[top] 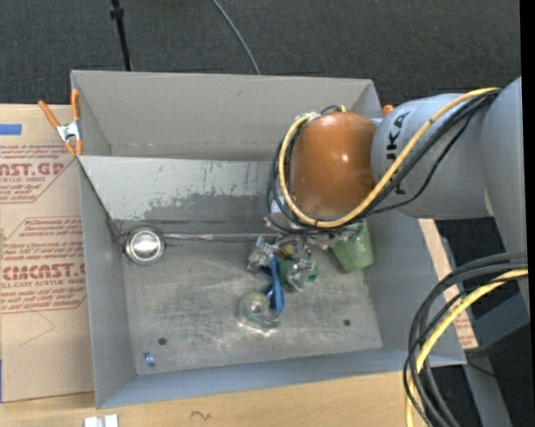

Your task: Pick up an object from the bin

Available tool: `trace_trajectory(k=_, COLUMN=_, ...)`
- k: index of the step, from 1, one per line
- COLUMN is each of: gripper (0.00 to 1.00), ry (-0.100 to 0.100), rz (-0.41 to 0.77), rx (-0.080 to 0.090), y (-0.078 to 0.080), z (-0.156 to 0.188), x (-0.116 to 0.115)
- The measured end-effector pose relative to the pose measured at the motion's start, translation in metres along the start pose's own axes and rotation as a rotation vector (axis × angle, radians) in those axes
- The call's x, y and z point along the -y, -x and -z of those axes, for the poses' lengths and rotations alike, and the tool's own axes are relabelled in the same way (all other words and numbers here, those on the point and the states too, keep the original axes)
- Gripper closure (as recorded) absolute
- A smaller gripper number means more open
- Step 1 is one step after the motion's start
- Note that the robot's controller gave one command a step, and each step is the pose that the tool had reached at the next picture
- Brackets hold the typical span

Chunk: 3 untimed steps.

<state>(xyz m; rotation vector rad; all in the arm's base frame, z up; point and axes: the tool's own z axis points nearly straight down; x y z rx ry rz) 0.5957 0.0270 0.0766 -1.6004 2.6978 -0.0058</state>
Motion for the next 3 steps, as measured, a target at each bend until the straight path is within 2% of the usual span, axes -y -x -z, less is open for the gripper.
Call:
trace_trajectory(k=2, gripper=1.0, ry=0.003, rz=-0.003, rx=0.002, y=0.004, z=0.043, x=0.001)
trace_trajectory(k=3, gripper=1.0, ry=0.001, rz=-0.004, rx=0.002, y=0.006, z=0.084, x=0.001)
